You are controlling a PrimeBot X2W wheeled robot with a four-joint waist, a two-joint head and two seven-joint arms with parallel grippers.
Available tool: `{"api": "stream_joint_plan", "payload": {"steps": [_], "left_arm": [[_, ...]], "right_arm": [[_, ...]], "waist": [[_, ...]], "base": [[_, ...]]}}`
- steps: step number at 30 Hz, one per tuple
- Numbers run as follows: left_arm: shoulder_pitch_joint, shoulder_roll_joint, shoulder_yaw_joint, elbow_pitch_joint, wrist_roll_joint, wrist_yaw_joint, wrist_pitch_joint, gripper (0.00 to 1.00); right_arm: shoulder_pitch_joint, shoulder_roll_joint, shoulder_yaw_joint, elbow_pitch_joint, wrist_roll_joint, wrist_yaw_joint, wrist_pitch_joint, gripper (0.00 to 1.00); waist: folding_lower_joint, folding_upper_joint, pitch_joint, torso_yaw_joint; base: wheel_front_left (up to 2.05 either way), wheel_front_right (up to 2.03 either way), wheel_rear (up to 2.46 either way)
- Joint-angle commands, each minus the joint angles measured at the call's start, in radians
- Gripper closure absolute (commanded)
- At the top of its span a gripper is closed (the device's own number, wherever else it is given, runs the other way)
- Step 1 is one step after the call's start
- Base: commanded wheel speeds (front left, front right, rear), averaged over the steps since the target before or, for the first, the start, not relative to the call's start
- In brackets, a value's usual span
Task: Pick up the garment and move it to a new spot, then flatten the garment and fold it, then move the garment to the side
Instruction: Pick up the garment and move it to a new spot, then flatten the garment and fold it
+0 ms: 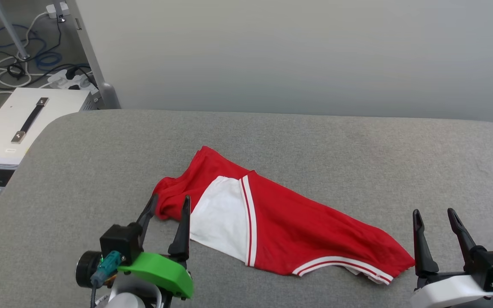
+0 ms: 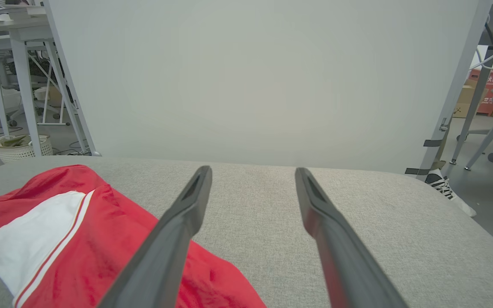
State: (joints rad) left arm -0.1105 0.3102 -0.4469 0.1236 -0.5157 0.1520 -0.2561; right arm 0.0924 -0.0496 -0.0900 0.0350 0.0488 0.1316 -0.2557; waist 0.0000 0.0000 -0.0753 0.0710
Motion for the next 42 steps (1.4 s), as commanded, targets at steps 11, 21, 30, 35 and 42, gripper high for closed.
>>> {"api": "stream_joint_plan", "payload": {"steps": [11,21,30,35,42], "left_arm": [[0.145,-0.088,0.14,0.002,0.097,-0.056,-0.006,0.0],[0.088,-0.087,0.131,0.088,0.068,-0.074,0.156,0.0],[-0.051,-0.014,0.079,0.056,0.063,-0.038,0.601,0.0],[-0.121,0.01,0.079,0.036,0.079,0.007,0.732,0.0],[-0.159,0.024,0.084,0.076,0.087,0.031,0.777,0.0]], "right_arm": [[0.028,-0.001,0.018,-0.018,0.016,-0.001,-0.006,0.0],[0.003,-0.001,0.018,-0.038,-0.013,-0.001,-0.006,0.0],[-0.03,-0.006,0.047,-0.039,-0.028,-0.001,-0.006,0.0],[-0.06,-0.008,0.068,-0.042,-0.033,-0.001,-0.006,0.0],[-0.083,-0.008,0.078,-0.037,-0.037,-0.001,-0.006,0.0]], "waist": [[0.0,0.0,0.007,-0.011],[0.0,0.0,0.07,-0.028],[0.0,0.0,0.168,-0.059],[0.0,0.0,0.221,-0.087],[0.0,0.0,0.262,-0.112]], "base": [[0.0,0.0,0.0],[0.0,0.0,0.0],[0.0,0.0,0.0],[0.0,0.0,0.0],[0.0,0.0,0.0]]}}
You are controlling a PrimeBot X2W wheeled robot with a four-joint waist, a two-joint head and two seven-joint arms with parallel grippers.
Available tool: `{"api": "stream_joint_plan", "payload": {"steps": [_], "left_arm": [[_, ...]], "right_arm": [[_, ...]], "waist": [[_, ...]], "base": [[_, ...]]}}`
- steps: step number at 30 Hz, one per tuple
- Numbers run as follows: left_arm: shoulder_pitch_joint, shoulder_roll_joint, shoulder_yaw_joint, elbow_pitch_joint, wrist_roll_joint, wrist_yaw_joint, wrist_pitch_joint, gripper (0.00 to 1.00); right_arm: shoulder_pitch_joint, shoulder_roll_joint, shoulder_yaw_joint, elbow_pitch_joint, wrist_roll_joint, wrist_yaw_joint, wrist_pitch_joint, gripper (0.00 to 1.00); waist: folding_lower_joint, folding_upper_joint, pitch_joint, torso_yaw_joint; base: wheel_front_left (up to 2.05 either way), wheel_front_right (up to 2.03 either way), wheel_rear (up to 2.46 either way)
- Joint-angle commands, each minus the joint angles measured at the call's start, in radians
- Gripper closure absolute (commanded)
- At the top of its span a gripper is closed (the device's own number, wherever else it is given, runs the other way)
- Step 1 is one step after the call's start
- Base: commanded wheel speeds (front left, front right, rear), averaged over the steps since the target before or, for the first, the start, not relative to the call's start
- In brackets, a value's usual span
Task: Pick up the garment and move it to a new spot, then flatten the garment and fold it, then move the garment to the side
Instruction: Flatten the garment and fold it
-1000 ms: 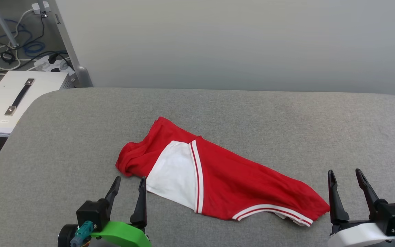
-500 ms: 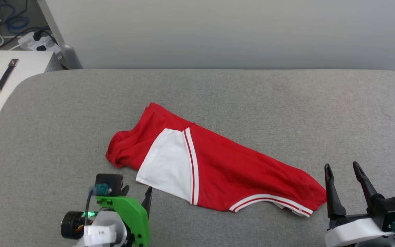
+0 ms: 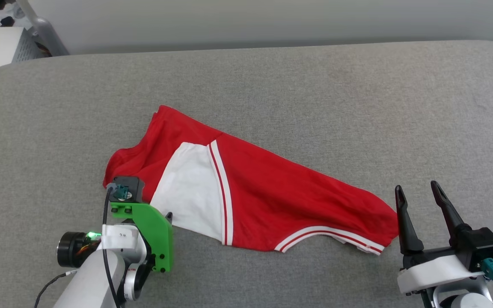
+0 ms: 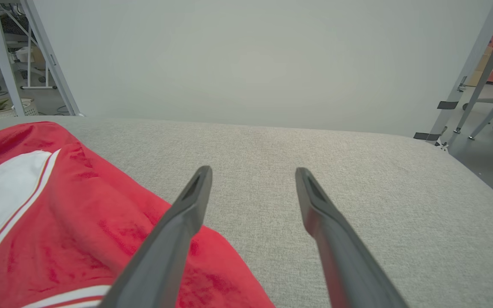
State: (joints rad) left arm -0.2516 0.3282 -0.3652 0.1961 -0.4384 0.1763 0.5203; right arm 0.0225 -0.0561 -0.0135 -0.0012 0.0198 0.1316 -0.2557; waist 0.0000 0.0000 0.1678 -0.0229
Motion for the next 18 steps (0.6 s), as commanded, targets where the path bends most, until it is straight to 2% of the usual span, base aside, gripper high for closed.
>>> {"api": "stream_joint_plan", "payload": {"steps": [1,12,13,14,15,18], "left_arm": [[-0.022,0.005,0.004,0.012,0.008,0.008,-0.002,0.0],[-0.041,-0.008,-0.012,0.117,-0.008,-0.01,-0.004,0.0],[-0.042,-0.01,-0.011,0.122,-0.01,-0.009,-0.009,0.24],[-0.041,-0.012,-0.011,0.13,-0.012,-0.01,-0.014,0.78],[-0.04,-0.014,-0.012,0.137,-0.015,-0.013,-0.015,1.0],[-0.038,-0.019,-0.016,0.151,-0.024,-0.022,-0.021,1.0]], "right_arm": [[-0.015,-0.002,0.001,-0.001,-0.009,-0.001,-0.006,0.0],[-0.024,-0.005,0.003,0.007,-0.017,-0.001,-0.006,0.0],[-0.024,-0.005,0.004,0.007,-0.018,-0.001,-0.006,0.0],[-0.025,-0.005,0.004,0.009,-0.018,-0.001,-0.006,0.0],[-0.025,-0.005,0.004,0.009,-0.018,-0.001,-0.006,0.0],[-0.025,-0.004,0.004,0.012,-0.019,-0.001,-0.006,0.0]], "waist": [[0.0,0.0,0.023,-0.02],[0.0,0.0,0.036,-0.02],[0.0,0.0,0.035,-0.019],[0.0,0.0,0.034,-0.018],[0.0,0.0,0.035,-0.016],[0.0,0.0,0.031,-0.007]], "base": [[0.0,0.0,0.0],[0.0,0.0,0.0],[0.0,0.0,0.0],[0.0,0.0,0.0],[0.0,0.0,0.0],[0.0,0.0,0.0]]}}
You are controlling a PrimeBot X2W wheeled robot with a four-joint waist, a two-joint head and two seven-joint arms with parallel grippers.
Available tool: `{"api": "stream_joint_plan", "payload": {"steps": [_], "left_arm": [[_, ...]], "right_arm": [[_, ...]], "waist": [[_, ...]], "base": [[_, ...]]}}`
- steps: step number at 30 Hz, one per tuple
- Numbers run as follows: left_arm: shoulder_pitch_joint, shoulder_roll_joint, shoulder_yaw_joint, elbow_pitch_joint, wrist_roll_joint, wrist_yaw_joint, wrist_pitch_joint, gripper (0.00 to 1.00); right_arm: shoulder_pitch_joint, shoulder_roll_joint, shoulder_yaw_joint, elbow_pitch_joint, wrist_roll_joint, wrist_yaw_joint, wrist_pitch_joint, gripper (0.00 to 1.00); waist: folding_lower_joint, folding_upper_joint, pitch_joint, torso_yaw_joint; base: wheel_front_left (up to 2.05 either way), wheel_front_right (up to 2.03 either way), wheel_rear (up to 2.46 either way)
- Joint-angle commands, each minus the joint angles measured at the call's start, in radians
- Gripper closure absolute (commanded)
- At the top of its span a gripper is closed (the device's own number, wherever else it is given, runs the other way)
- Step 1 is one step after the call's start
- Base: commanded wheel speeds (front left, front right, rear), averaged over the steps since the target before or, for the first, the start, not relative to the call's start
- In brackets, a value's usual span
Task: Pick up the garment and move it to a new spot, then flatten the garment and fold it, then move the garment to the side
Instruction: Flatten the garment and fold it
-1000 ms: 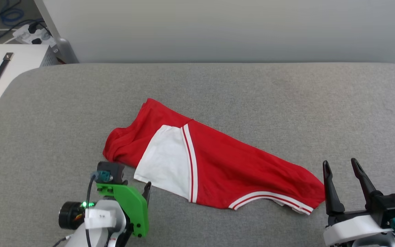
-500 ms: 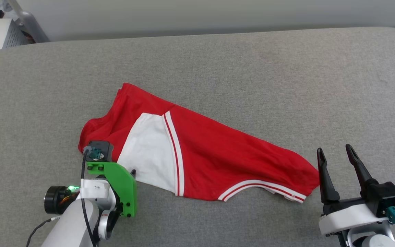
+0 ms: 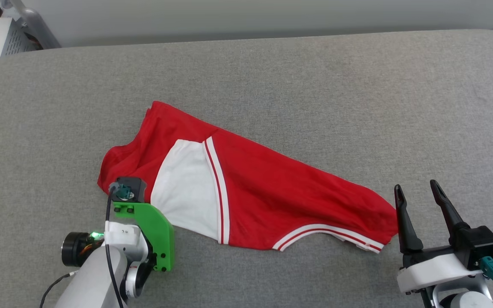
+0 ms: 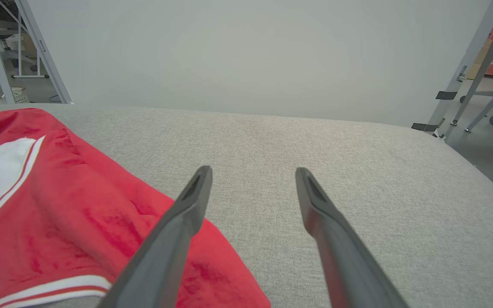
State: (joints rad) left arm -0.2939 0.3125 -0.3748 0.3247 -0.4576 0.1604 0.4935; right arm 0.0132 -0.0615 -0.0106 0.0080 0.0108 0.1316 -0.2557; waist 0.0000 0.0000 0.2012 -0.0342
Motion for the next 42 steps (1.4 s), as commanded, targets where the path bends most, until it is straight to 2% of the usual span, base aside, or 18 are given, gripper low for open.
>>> {"api": "stream_joint_plan", "payload": {"steps": [1,11,16,18,22,25,30,31,32,33,38,42], "left_arm": [[0.004,-0.005,-0.006,0.024,-0.008,-0.008,0.005,1.0],[0.054,0.004,0.019,-0.024,-0.04,0.002,-0.026,1.0],[0.115,0.045,0.066,-0.092,-0.053,0.042,-0.037,1.0],[0.168,0.085,0.114,-0.132,-0.063,0.079,-0.042,1.0],[0.208,0.111,0.151,-0.149,-0.075,0.097,-0.057,1.0],[0.223,0.12,0.154,-0.134,-0.071,0.098,-0.072,1.0],[0.218,0.102,0.13,-0.073,-0.077,0.06,-0.106,1.0],[0.215,0.099,0.122,-0.057,-0.073,0.052,-0.116,0.55],[0.211,0.096,0.117,-0.045,-0.069,0.047,-0.127,0.05],[0.207,0.092,0.114,-0.036,-0.067,0.042,-0.14,0.0],[0.179,0.071,0.098,-0.023,-0.046,0.006,-0.257,0.0],[0.157,0.063,0.082,-0.054,-0.01,-0.036,-0.415,0.0]], "right_arm": [[-0.015,0.001,0.0,0.004,-0.01,-0.001,-0.006,0.0],[0.01,0.004,-0.018,0.031,-0.007,-0.001,-0.006,0.0],[0.029,0.006,-0.031,0.043,-0.007,-0.001,-0.006,0.0],[0.042,0.008,-0.037,0.053,-0.008,-0.001,-0.006,0.0],[0.048,0.009,-0.037,0.065,-0.01,-0.001,-0.006,0.0],[0.049,0.01,-0.035,0.081,-0.012,-0.001,-0.006,0.0],[0.048,0.01,-0.033,0.111,-0.018,-0.001,-0.006,0.0],[0.048,0.011,-0.033,0.117,-0.018,-0.001,-0.006,0.0],[0.048,0.011,-0.032,0.122,-0.019,-0.001,-0.006,0.0],[0.047,0.011,-0.033,0.126,-0.019,-0.001,-0.005,0.0],[0.047,0.011,-0.035,0.138,-0.019,-0.001,-0.003,0.0],[0.051,0.006,-0.02,0.133,-0.006,-0.001,0.017,0.0]], "waist": [[0.0,0.0,-0.004,0.007],[0.0,0.0,-0.09,0.066],[0.0,0.0,-0.137,0.107],[0.0,0.0,-0.163,0.133],[0.0,0.0,-0.172,0.146],[0.0,0.0,-0.171,0.149],[0.0,0.0,-0.165,0.146],[0.0,0.0,-0.164,0.145],[0.0,0.0,-0.164,0.145],[0.0,0.0,-0.164,0.145],[0.0,0.0,-0.172,0.152],[0.0,0.0,-0.188,0.164]], "base": [[0.0,0.0,0.0],[0.0,0.0,0.0],[0.0,0.0,0.0],[0.0,0.0,0.0],[0.0,0.0,0.0],[0.0,0.0,0.0],[0.0,0.0,0.0],[0.0,0.0,0.0],[0.0,0.0,0.0],[0.0,0.0,0.0],[0.0,0.0,0.0],[0.0,0.0,0.0]]}}
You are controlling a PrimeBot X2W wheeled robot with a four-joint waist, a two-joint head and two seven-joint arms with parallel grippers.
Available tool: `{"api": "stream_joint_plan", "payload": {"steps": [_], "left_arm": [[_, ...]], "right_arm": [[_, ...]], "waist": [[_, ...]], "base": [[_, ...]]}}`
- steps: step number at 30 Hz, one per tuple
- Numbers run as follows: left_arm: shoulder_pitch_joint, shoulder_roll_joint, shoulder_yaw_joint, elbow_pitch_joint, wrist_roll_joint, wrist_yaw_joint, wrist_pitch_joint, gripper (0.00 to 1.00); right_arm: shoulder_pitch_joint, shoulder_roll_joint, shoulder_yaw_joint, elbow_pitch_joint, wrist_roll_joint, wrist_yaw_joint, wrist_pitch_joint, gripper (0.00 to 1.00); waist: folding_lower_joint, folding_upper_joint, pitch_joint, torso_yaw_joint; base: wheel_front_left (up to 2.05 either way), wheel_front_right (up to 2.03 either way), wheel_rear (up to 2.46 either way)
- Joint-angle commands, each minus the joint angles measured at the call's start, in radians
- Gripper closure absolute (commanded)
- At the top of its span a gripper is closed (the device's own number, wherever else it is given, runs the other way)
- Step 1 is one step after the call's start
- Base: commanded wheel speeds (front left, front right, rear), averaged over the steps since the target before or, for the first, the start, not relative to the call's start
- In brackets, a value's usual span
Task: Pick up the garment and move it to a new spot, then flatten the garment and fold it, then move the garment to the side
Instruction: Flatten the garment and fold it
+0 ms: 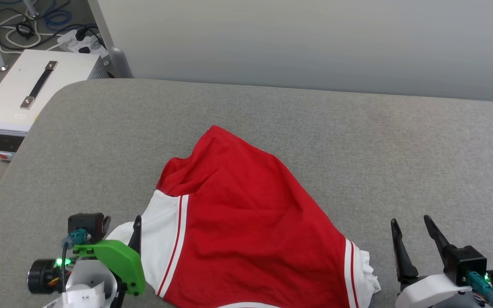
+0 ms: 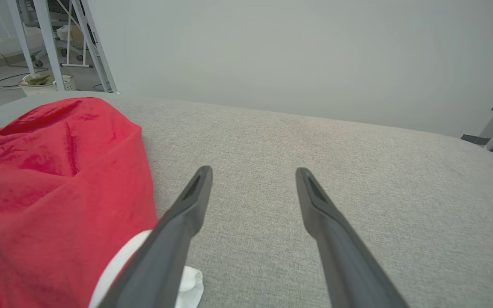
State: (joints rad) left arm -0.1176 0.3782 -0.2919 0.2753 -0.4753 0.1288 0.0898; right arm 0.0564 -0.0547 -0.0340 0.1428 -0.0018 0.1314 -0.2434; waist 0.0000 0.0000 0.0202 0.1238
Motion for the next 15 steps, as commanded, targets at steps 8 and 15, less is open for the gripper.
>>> {"api": "stream_joint_plan", "payload": {"steps": [8,15], "left_arm": [[-0.016,-0.018,-0.037,-0.082,0.095,-0.04,-0.299,0.0],[-0.003,-0.035,-0.055,-0.105,0.125,-0.05,-0.341,0.0]], "right_arm": [[0.021,-0.084,0.075,-0.062,0.134,-0.001,0.258,0.0],[-0.004,-0.185,0.149,-0.175,0.308,-0.001,0.722,0.0]], "waist": [[0.0,0.0,-0.033,0.031],[0.0,0.0,-0.014,0.059]], "base": [[0.0,0.0,0.0],[0.0,0.0,0.0]]}}
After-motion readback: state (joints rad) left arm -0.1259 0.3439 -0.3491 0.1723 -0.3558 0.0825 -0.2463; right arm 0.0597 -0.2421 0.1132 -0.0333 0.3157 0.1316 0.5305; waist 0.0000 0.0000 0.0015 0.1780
